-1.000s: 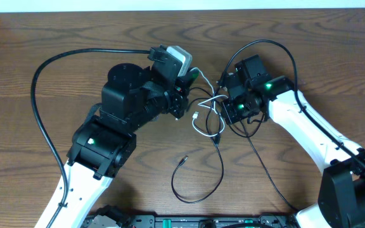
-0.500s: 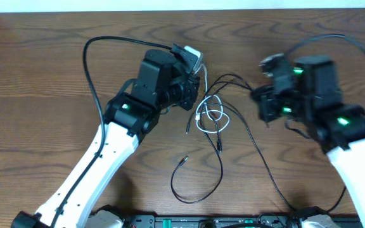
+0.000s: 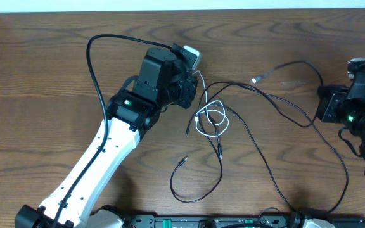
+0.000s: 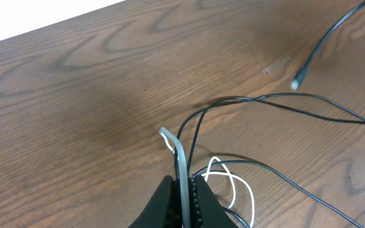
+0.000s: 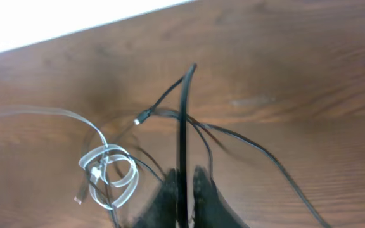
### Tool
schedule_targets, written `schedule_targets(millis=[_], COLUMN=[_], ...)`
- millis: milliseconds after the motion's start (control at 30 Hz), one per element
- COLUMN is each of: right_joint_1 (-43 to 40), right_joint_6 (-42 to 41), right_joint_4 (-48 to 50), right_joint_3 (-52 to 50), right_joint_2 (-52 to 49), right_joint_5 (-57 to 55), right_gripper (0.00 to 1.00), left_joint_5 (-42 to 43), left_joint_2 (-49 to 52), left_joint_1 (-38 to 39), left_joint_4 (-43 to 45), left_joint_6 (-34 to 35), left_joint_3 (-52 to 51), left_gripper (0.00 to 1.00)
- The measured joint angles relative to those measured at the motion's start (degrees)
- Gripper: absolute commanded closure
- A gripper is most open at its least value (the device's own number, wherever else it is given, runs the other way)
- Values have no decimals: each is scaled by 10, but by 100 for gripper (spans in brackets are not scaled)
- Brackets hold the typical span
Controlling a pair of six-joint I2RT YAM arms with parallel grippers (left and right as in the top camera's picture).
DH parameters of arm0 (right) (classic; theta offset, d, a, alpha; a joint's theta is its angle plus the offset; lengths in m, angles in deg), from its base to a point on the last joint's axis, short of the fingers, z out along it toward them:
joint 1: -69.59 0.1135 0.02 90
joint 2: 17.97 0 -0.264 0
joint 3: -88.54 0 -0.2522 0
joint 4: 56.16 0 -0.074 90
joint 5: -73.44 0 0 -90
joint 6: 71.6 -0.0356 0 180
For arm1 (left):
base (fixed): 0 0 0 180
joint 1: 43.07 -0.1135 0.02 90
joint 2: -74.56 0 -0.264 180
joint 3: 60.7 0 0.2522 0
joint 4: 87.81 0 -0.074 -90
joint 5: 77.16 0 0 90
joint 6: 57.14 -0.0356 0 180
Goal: Untangle cables
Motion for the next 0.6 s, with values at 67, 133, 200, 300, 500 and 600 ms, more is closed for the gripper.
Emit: schedule_targets(millis=[67, 133, 200, 300, 500, 600], right_joint_1=[0, 0, 0, 5, 47, 85], right_joint_6=[1, 1, 3, 5, 23, 21], right_joint_4=[-1, -2, -1, 0, 15, 24], right_joint_3=[0, 0, 0, 0, 0, 0], right_joint_2=[-28, -58, -86, -124, -139, -140], right_joint_5=[3, 5, 11, 28, 87, 99], right_gripper=[22, 14, 11, 12, 11, 19], left_joint_5=[0, 0, 0, 0, 0, 0], left_joint_2=[-1, -3, -10, -30, -79, -95], left_joint_1=[0, 0, 0, 0, 0, 0], left_joint_4=[0, 0, -1, -1, 3, 7], left_joint_6=[0, 0, 0, 0, 0, 0], left_joint_3=[0, 0, 0, 0, 0, 0], left_gripper=[92, 92, 92, 92, 92, 92])
